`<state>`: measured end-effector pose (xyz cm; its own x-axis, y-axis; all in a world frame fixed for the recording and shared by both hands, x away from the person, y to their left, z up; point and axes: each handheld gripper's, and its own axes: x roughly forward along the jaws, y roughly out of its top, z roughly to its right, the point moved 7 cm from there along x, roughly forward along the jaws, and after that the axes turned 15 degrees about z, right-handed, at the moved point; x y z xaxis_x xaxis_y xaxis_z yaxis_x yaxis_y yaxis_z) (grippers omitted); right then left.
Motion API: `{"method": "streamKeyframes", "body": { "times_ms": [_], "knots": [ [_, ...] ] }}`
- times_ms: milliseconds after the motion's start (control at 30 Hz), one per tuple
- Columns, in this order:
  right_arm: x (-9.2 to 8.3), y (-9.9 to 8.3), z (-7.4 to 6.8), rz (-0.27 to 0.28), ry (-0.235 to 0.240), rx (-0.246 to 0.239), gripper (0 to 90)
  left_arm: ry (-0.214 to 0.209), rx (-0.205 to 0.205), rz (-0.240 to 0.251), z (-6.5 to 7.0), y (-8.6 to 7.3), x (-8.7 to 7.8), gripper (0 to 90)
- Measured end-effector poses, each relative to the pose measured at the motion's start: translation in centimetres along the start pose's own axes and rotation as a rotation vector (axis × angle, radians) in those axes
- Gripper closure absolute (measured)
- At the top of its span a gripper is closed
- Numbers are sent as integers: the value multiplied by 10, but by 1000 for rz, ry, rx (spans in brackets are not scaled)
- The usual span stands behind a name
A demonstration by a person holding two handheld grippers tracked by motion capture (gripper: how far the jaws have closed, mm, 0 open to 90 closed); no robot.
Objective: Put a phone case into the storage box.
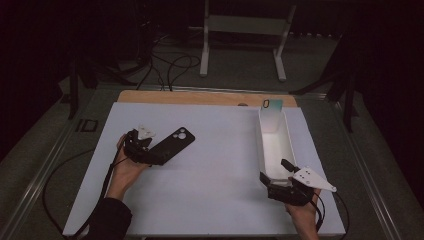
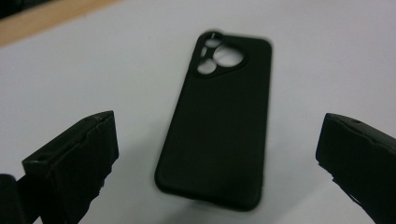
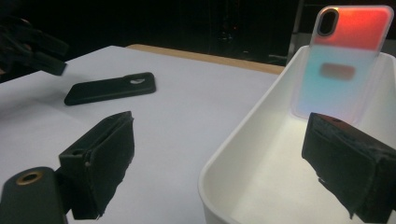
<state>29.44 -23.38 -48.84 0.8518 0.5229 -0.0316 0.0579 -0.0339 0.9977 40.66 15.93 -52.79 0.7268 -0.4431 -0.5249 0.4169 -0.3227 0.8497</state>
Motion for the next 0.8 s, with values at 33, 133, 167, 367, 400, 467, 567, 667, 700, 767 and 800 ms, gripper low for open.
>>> {"method": "streamKeyframes", "body": {
  "times_ms": [33, 133, 167, 367, 400, 467, 567, 667, 700, 767, 800],
  "knots": [
    [0, 0, 0, 0, 1, -1, 94, 0, 1, -16, -1, -2, 4, 0],
    [0, 0, 0, -1, 2, 1, 94, -3, 0, -57, -1, -10, 15, 0],
    [0, 0, 0, -1, 3, -1, 94, -3, 7, -71, -1, -13, 18, 0],
    [1, -1, -1, -5, 5, 4, 94, -15, 3, -135, -2, -23, 36, 5],
    [1, -1, -1, -4, 5, 4, 94, -15, 8, -144, -2, -24, 37, 7],
    [1, -1, -1, -4, 6, 6, 94, -22, 13, -157, -2, -25, 41, 14],
    [1, -2, -1, -7, 4, 5, 94, -39, 4, -172, -1, -26, 46, 22],
    [1, -2, -1, -6, 5, 7, 94, -55, 0, -194, -1, -27, 49, 31],
    [1, -2, -1, -6, 5, 7, 94, -59, -1, -196, -1, -27, 49, 32],
    [1, -2, 0, -7, 6, 6, 94, -73, 5, -207, 0, -27, 49, 44],
    [1, -2, -1, -6, 6, 7, 94, -81, 4, -211, 0, -26, 50, 54]
  ]
}}
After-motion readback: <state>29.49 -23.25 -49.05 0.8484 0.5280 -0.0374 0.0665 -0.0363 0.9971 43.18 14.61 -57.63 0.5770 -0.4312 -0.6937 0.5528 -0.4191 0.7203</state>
